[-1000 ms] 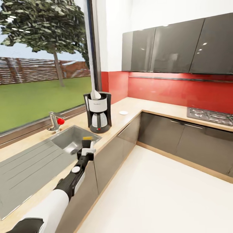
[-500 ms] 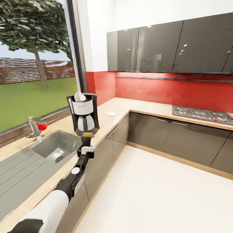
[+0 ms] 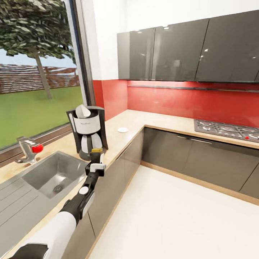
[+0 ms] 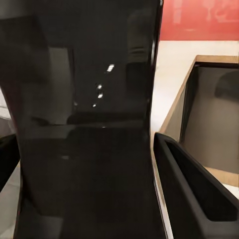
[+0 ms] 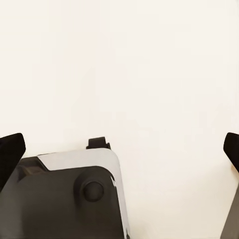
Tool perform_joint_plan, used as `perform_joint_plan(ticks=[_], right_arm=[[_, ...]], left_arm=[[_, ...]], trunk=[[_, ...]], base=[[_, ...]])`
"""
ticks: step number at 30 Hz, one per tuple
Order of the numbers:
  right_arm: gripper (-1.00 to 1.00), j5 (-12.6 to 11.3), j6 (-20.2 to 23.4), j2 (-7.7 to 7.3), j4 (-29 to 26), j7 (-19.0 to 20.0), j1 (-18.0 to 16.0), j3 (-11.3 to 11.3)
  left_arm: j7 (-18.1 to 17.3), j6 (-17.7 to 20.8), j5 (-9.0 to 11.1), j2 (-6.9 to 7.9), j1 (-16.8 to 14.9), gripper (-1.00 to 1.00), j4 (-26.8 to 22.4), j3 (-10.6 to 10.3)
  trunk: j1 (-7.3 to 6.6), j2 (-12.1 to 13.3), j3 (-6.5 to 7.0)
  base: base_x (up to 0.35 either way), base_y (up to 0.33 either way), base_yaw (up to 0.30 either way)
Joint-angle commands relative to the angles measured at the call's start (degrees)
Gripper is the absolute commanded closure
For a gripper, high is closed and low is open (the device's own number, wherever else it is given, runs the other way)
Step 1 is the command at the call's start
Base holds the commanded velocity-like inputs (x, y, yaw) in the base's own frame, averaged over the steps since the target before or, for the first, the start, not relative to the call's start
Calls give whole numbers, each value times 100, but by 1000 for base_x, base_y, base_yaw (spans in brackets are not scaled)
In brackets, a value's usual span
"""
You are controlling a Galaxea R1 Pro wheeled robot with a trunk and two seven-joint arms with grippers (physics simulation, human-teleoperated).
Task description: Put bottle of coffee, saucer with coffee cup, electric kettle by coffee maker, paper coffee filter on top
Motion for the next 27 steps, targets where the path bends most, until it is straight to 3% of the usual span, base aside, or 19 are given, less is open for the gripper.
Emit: perform_joint_plan(ticks=[1,4,8,18,27], right_arm=[[-100,60,-23,-1,9,-15,-8,-44],[-100,60,-22,-3,9,-18,-4,-44],[-100,60,-21,-3,17,-17,-4,-43],[-100,61,-21,5,19,-18,-7,-43],[-100,64,-21,5,20,-18,-4,-44]], left_arm=[[41,-17,-66,1,-6,100,11,-3],[49,-173,-61,2,54,100,20,2],[52,-774,-61,8,222,100,17,11],[56,-884,-60,28,240,100,24,13],[61,-893,-60,29,240,100,23,13]], trunk=[[5,-12,-13],[5,-12,-13],[5,-12,-13],[5,-12,-13],[5,-12,-13]], base=[[78,0,0],[34,0,0],[6,0,0],[9,0,11],[169,0,70]])
